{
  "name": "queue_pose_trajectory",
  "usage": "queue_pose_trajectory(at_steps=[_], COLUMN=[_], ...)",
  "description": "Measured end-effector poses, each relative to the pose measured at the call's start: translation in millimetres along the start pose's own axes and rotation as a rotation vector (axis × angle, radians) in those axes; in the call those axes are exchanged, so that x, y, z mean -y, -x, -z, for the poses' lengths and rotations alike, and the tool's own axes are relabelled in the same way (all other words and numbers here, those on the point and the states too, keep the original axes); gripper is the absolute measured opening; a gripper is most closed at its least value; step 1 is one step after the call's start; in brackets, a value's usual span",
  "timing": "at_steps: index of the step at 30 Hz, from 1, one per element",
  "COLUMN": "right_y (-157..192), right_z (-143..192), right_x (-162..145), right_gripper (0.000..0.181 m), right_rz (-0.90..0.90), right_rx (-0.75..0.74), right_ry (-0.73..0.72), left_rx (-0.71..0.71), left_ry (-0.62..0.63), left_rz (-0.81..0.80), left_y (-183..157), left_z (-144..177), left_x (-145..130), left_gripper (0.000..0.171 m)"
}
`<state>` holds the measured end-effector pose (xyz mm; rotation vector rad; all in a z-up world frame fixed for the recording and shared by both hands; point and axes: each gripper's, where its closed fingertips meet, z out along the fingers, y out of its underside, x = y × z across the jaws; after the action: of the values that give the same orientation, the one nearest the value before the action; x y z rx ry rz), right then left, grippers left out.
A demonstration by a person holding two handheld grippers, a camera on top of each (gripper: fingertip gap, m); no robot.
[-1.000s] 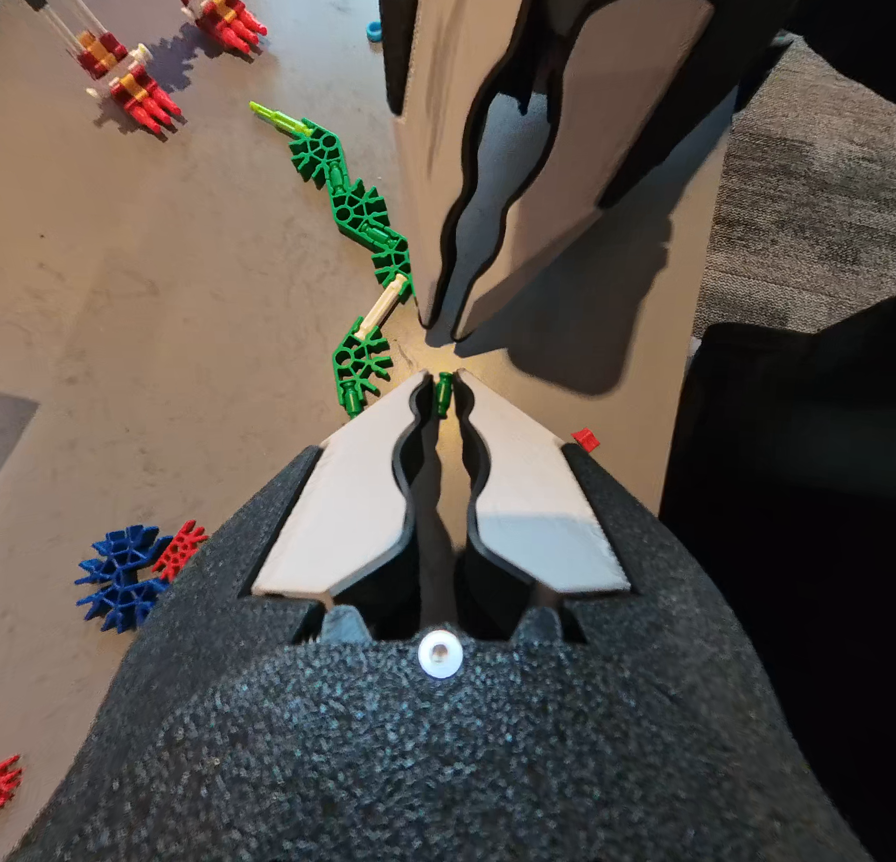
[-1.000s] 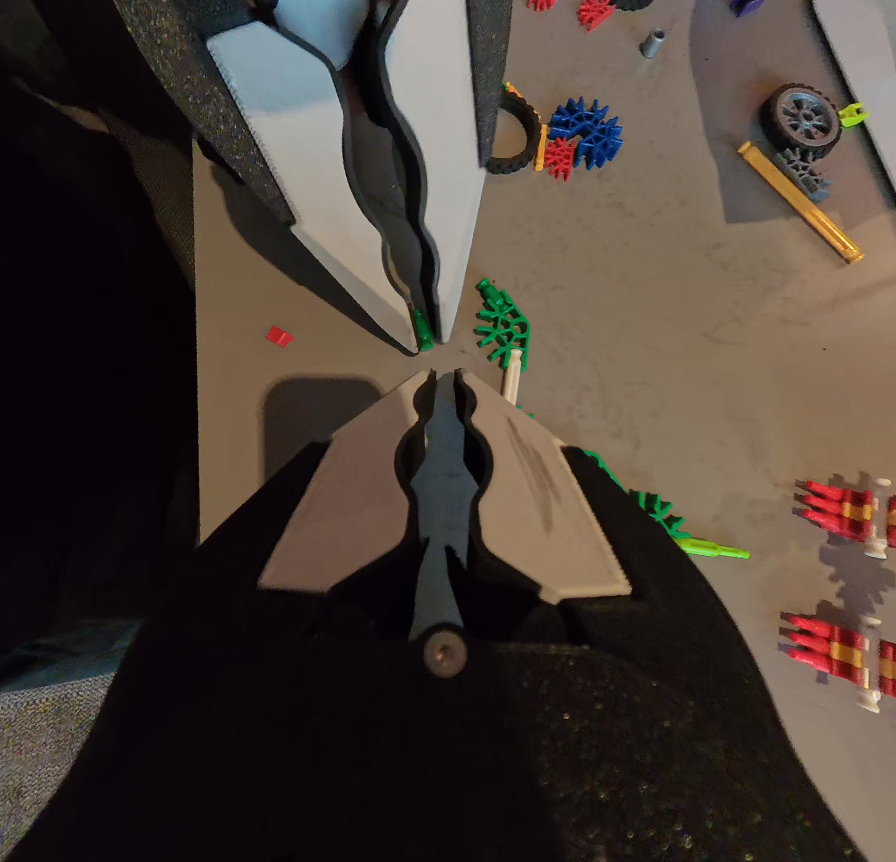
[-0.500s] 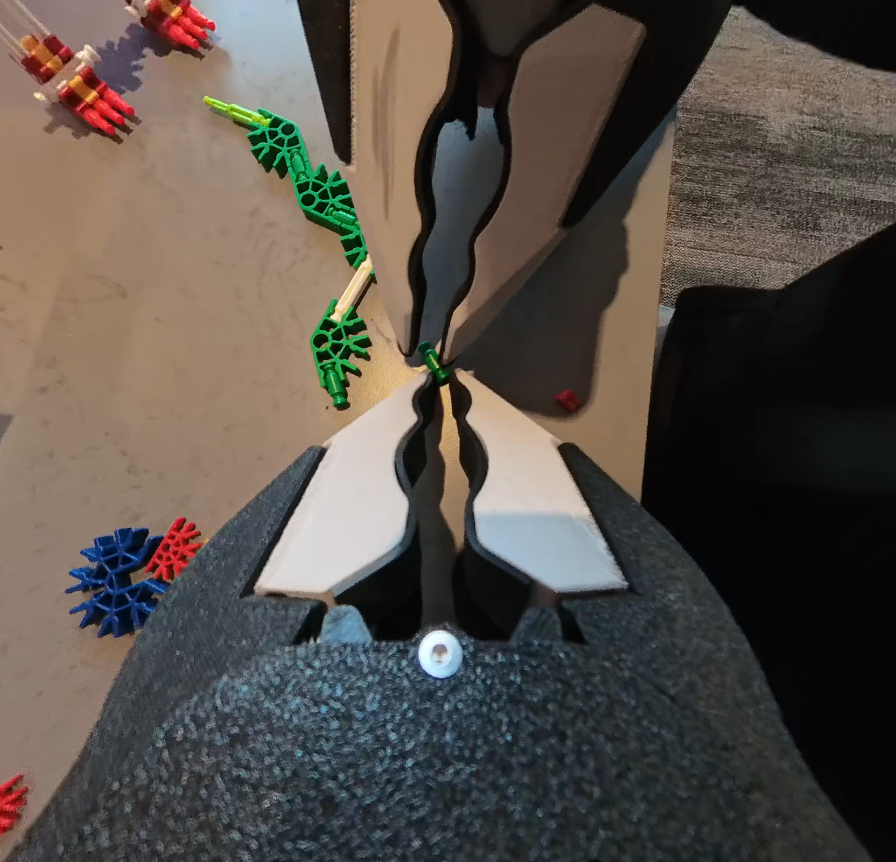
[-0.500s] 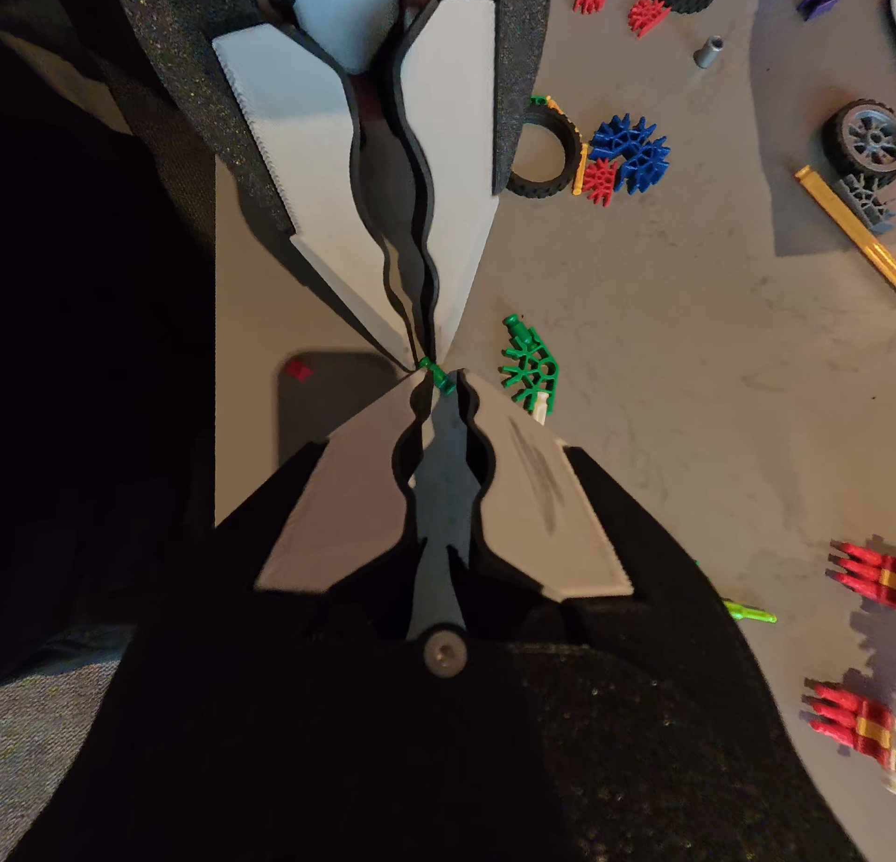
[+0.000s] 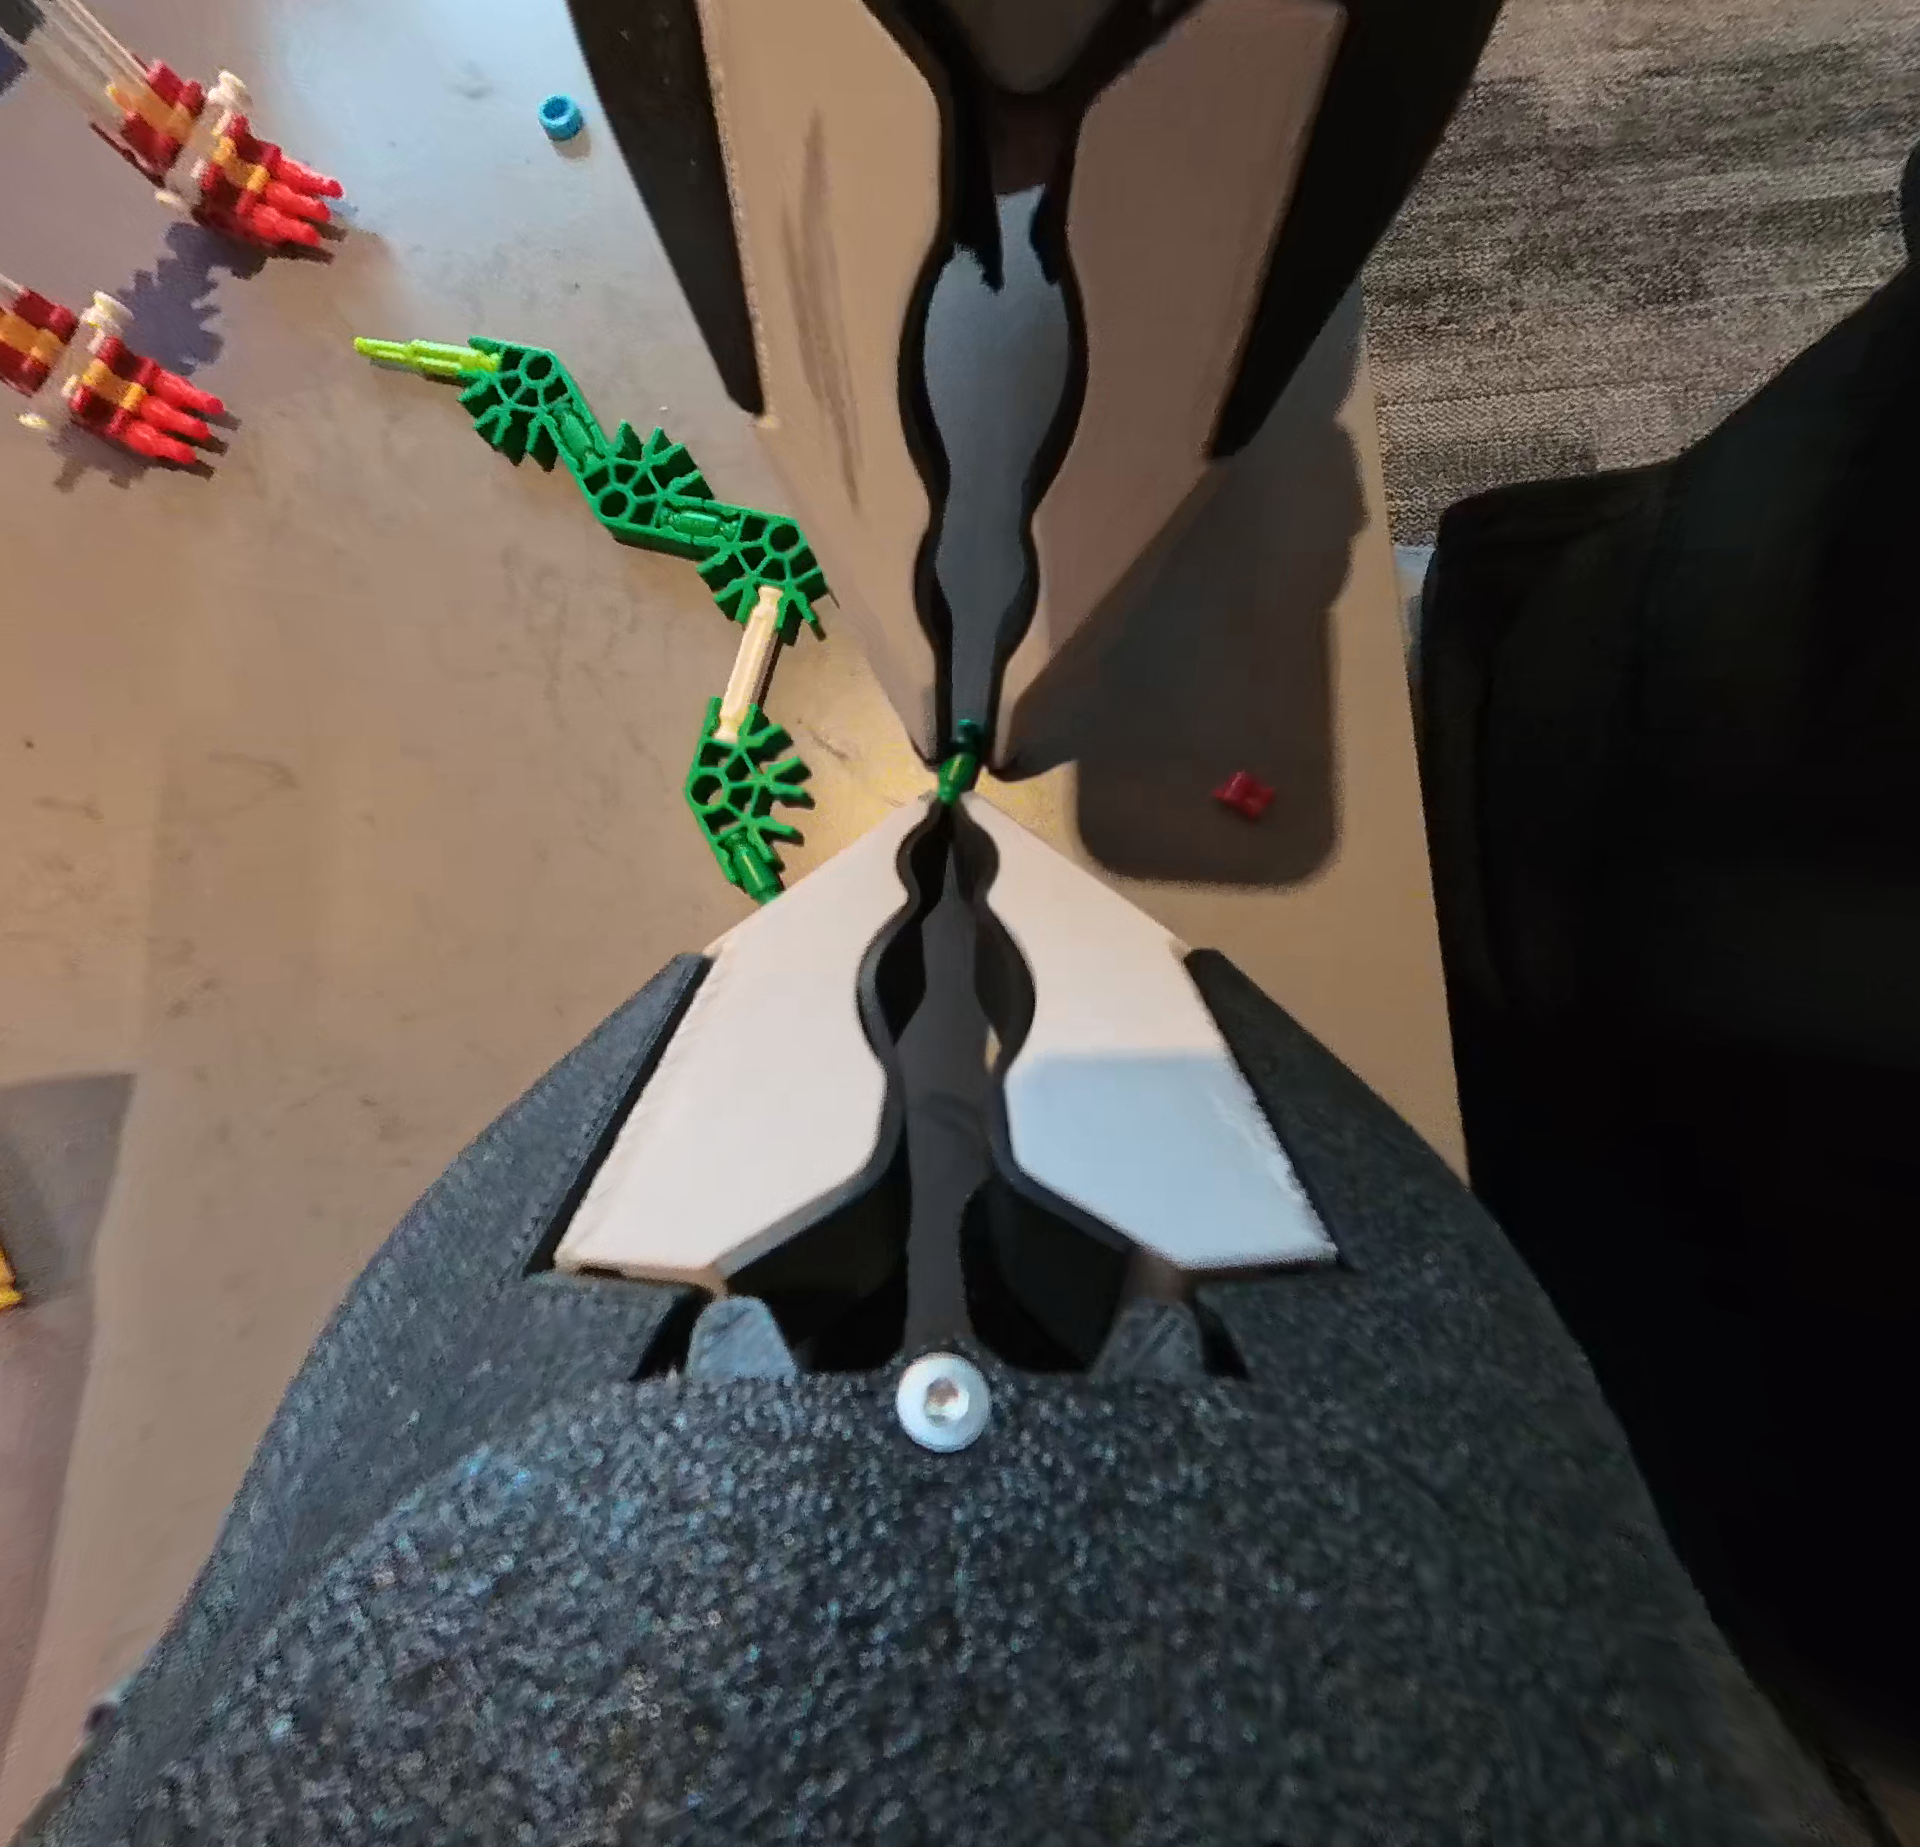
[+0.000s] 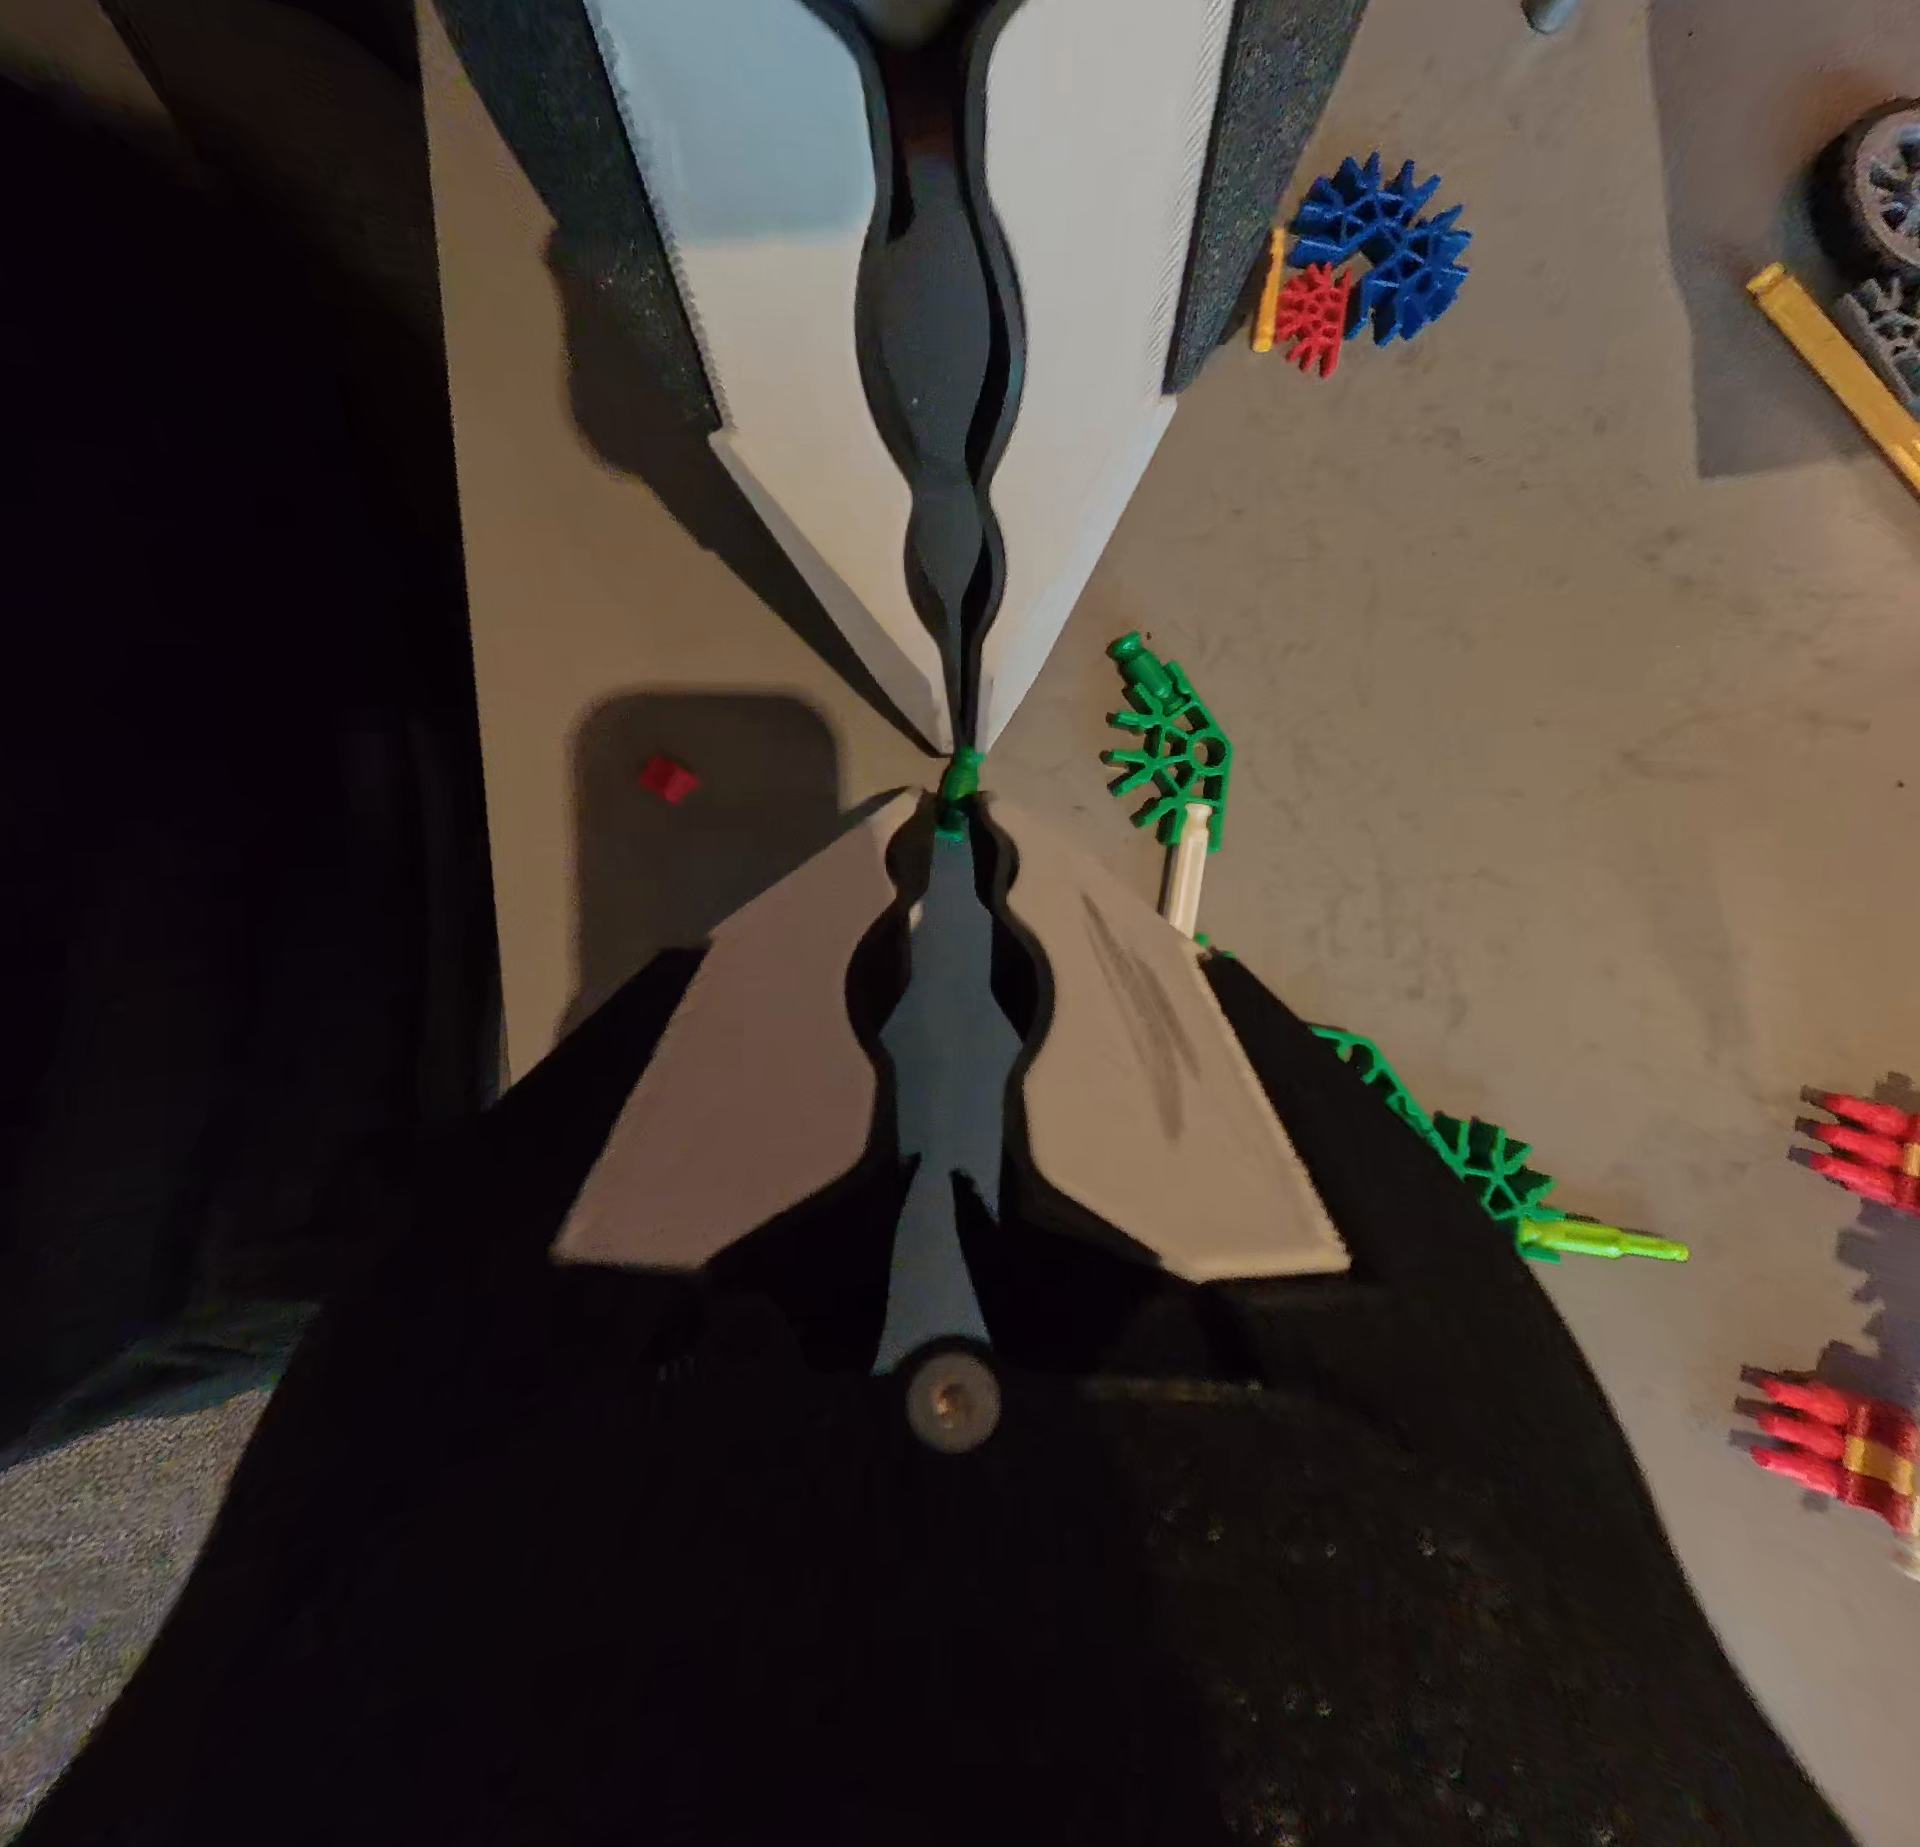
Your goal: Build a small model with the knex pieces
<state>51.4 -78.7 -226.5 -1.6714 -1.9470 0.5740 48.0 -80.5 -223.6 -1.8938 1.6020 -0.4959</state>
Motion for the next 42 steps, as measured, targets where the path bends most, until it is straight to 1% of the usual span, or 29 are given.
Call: queue_pose_trajectory(at_steps=[4,7,12,14,16,18,21,27,34,42], right_y=[-0.2,0.0,-11.1,-17.1,-20.7,-22.5,-25.4,-24.2,-19.2,-19.3], right_z=[-0.1,0.9,7.3,10.4,12.3,11.5,10.4,13.9,22.0,21.5], right_x=[0.5,0.1,0.3,-1.7,-3.6,-6.3,-9.1,-11.1,-21.9,-24.4], right_gripper=[0.005,0.005,0.005,0.005,0.005,0.005,0.005,0.005,0.005,0.005], right_rz=[-0.05,-0.094,-0.21,-0.263,-0.312,-0.347,-0.379,-0.409,-0.41,-0.377], right_rx=[-0.033,-0.047,-0.11,-0.145,-0.168,-0.183,-0.209,-0.224,-0.248,-0.246], right_ry=[-0.018,-0.035,-0.063,-0.067,-0.076,-0.075,-0.068,-0.06,-0.013,0.02], left_rx=[-0.028,-0.023,0.059,0.066,0.044,-0.006,-0.077,-0.089,-0.094,-0.089], left_ry=[0.019,0.026,0.015,0.024,0.042,0.064,0.039,0.02,0.019,0.015], left_rz=[-0.043,-0.066,-0.08,-0.078,-0.064,-0.054,-0.035,-0.048,-0.078,-0.093], left_y=[-0.8,3.6,35.8,46.2,50.2,45.2,32.7,20.0,13.0,11.6], left_z=[0.2,2.5,20.2,21.6,17.4,11.0,6.0,-0.1,-6.3,-10.1], left_x=[-0.5,-0.3,0.7,-2.0,-6.9,-12.0,-6.9,2.1,9.9,14.0], left_gripper=[0.0,0.004,0.01,0.012,0.015,0.017,0.014,0.016,0.015,0.015])
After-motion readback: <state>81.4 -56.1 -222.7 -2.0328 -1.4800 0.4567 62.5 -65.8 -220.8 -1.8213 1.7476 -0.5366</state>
